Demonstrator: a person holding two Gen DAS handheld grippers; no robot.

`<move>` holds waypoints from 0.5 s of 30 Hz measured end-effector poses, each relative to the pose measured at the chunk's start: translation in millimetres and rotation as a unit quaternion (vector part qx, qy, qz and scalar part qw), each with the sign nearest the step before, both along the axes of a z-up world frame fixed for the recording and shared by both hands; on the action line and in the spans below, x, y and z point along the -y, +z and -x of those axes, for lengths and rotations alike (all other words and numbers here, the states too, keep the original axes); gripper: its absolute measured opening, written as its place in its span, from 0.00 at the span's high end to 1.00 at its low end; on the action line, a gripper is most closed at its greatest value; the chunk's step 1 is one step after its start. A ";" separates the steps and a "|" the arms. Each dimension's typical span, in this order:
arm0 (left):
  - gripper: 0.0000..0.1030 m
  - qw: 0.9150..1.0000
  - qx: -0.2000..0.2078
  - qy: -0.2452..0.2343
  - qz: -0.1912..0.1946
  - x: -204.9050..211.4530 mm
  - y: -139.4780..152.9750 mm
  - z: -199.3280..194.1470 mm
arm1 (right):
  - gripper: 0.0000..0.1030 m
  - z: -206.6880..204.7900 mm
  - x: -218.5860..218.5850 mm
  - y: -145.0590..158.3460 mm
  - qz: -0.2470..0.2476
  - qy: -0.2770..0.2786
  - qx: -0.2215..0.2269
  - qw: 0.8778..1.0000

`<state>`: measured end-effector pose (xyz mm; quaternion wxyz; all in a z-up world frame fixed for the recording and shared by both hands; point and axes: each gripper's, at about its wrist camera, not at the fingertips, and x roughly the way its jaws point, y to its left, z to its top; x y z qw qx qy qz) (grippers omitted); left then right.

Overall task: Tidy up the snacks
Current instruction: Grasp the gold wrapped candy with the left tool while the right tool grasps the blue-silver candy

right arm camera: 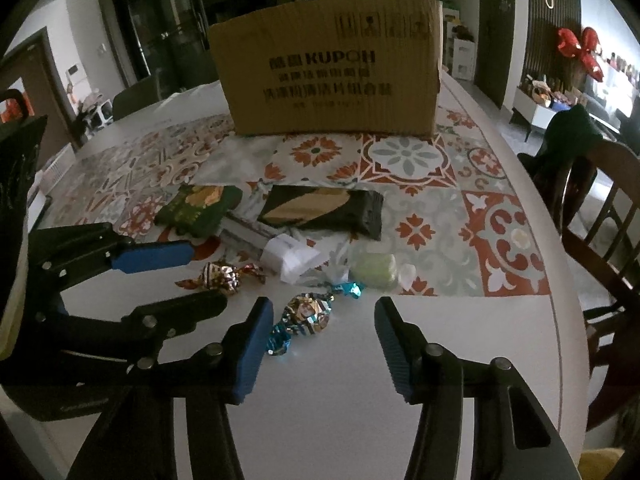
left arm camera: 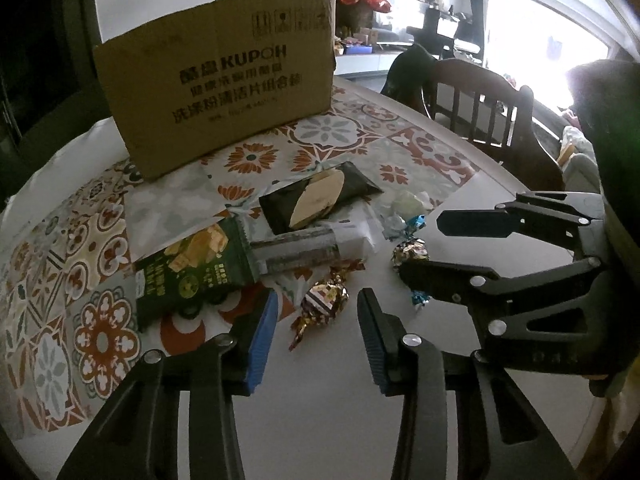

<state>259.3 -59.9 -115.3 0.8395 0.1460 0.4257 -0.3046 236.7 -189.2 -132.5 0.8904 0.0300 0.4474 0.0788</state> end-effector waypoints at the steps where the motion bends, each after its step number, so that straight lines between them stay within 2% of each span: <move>1: 0.62 1.000 -0.001 0.000 0.000 0.6 -0.6 -0.9 | 0.49 -0.2 -0.1 -0.2 0.000 0.000 0.001 1.000; 4: 0.64 1.000 -0.009 0.002 0.005 1.4 -2.7 -3.2 | 0.49 -0.2 0.6 -0.4 0.000 0.000 0.003 1.000; 12: 0.74 0.999 -0.026 0.011 0.017 3.8 -5.7 -7.1 | 0.65 -4.1 -0.8 -6.3 -0.010 0.010 -0.003 1.000; 15: 0.74 0.999 -0.025 0.010 0.019 4.6 -6.0 -6.9 | 0.71 -3.4 -0.3 -6.5 -0.008 0.009 0.000 1.000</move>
